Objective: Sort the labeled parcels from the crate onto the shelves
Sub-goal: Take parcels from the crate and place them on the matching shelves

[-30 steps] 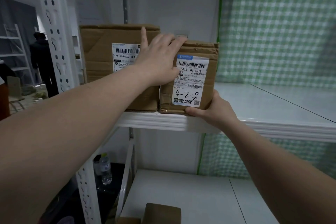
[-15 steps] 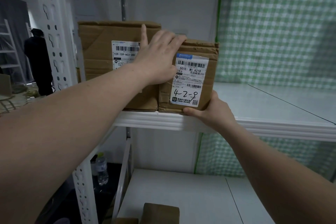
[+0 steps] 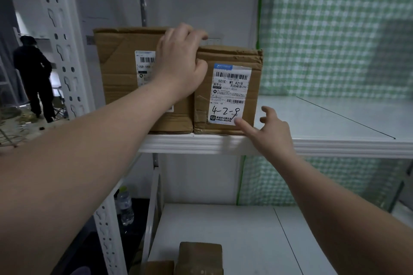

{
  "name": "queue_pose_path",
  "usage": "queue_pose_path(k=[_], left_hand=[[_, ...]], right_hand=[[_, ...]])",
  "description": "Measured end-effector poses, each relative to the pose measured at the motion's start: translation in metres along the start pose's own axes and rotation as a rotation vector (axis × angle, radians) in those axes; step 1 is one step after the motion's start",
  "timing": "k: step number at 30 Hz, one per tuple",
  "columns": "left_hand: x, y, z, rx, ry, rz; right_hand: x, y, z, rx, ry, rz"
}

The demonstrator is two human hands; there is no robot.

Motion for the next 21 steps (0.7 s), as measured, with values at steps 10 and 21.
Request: queue_pose_path(k=[10, 21], left_hand=[[-0.034, 0.019, -0.086, 0.171, 0.267, -0.205], [-0.112, 0.067, -0.236, 0.502, 0.575, -0.216]], right_hand=[[-0.011, 0.032, -0.065, -0.107, 0.022, 0.065], [-0.04, 0.032, -0.192, 0.317, 0.073, 0.058]])
Point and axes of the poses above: each hand's wrist, its own z-axis towards the middle knuckle, its own y-axis out of the back of the hand, x = y × z, the point moved 3 cm from there along z, towards the middle knuckle, and after that the axes turned 4 degrees about x, right-handed, at the moved point
